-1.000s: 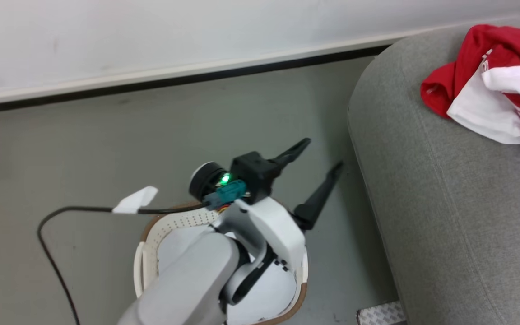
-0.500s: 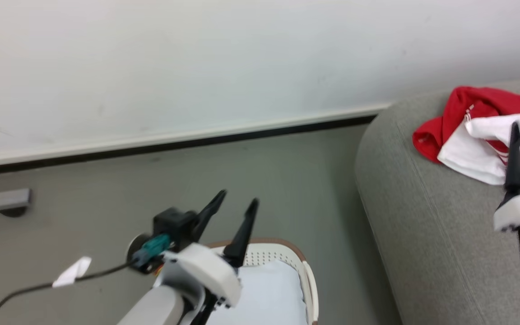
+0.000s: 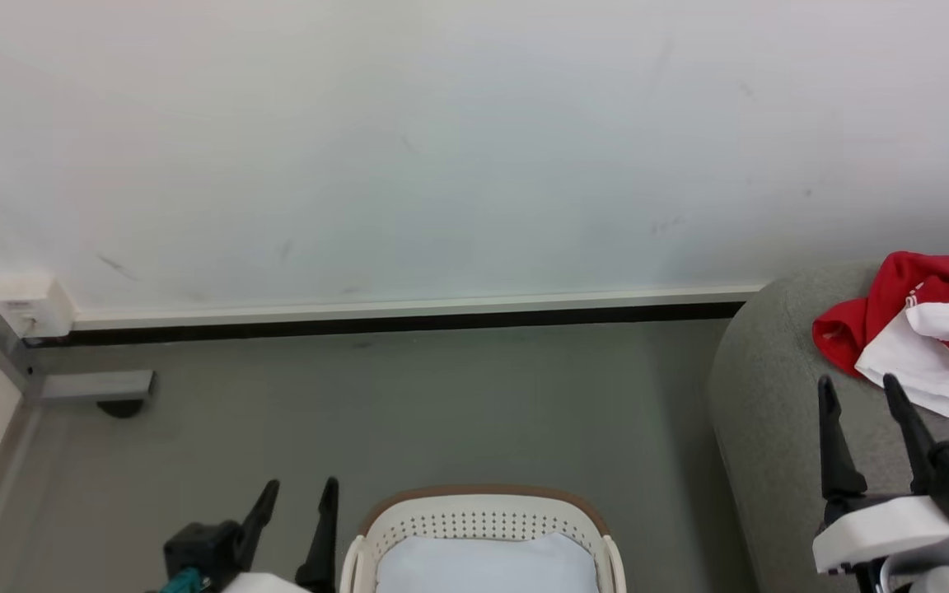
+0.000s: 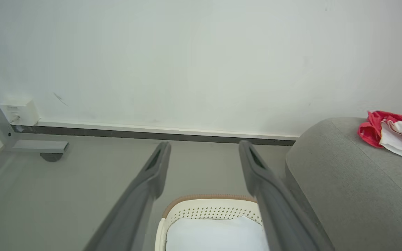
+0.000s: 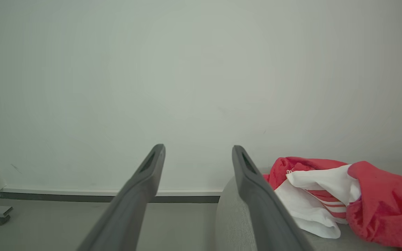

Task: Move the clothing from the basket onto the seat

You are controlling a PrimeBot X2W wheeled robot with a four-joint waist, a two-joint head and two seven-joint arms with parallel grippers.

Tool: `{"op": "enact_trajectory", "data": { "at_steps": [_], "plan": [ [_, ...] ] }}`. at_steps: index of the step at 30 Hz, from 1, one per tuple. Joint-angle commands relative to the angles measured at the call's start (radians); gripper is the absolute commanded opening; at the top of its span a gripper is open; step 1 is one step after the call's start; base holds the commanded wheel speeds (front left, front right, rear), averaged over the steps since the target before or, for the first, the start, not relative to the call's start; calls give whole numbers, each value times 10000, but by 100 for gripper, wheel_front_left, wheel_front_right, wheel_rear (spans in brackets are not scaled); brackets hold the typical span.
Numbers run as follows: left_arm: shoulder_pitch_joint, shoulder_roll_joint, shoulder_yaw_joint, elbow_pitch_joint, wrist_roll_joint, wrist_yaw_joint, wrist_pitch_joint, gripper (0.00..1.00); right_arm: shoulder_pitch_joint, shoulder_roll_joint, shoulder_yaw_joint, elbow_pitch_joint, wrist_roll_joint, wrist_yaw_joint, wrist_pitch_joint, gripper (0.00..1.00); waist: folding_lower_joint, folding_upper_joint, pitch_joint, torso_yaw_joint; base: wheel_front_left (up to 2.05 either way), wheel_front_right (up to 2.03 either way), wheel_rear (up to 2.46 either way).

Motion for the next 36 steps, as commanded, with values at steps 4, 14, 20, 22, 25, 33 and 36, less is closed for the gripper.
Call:
{"op": "enact_trajectory", "data": {
  "at_steps": [4,14,20,22,25,33,36],
  "plan": [
    [634,86,434,124,64,133,-182,100,838,159,-81,-354,20,-23,8,100,3,0,-251,111,0,0,0],
    [1448,-370,1739,-189,897,-108,-198,100,1928,276,98,-581,-161,-23,8,100,3,0,-517,108,0,0,0],
    [1572,-673,2106,-181,1356,-358,-195,100,2135,271,167,-561,-83,-23,8,100,3,0,-565,132,0,0,0],
    [1621,-745,2193,-136,1495,-420,-195,100,2170,270,191,-539,-78,-23,8,100,3,0,-578,135,0,0,0],
    [1617,-839,2350,-52,1637,-517,-196,100,2193,273,227,-502,-64,-23,9,100,3,0,-585,175,0,0,0],
    [1727,-1104,2254,378,1538,-569,-130,0,2262,397,185,-77,62,2,76,0,3,0,-580,221,0,0,0],
    [1659,-1157,2423,370,1026,-680,35,0,2191,391,100,-106,669,1,281,0,3,0,-561,222,0,0,0]
  ]
}}
